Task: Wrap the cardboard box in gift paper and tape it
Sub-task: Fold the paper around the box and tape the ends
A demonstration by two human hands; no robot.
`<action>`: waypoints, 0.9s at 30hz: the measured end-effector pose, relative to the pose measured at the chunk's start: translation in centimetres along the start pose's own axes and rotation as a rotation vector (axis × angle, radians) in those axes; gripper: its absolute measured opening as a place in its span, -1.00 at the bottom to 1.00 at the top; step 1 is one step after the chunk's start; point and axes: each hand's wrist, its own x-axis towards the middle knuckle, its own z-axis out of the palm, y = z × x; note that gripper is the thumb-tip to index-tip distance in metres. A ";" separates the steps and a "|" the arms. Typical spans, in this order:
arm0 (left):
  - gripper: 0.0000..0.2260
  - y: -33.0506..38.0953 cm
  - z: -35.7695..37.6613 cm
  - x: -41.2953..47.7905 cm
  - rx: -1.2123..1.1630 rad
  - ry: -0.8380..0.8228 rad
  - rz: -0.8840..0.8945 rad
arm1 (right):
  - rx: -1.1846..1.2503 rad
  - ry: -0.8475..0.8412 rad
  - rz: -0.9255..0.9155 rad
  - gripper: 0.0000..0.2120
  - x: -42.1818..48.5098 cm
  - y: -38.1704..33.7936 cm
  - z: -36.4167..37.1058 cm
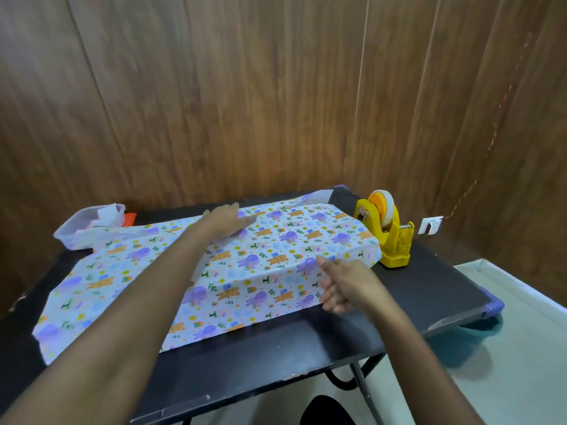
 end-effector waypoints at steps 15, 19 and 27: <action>-0.36 0.1 1.2 3.0 0.050 0.193 -0.161 | 0.370 0.086 0.019 -0.67 3.4 2.5 1.2; -0.36 -0.8 1.1 3.1 0.050 0.224 -0.252 | 0.570 0.069 0.048 -0.62 5.0 1.7 1.3; -0.45 -3.0 0.5 3.2 -0.060 0.263 -0.349 | 0.535 -0.012 0.143 -0.81 6.3 -0.2 1.7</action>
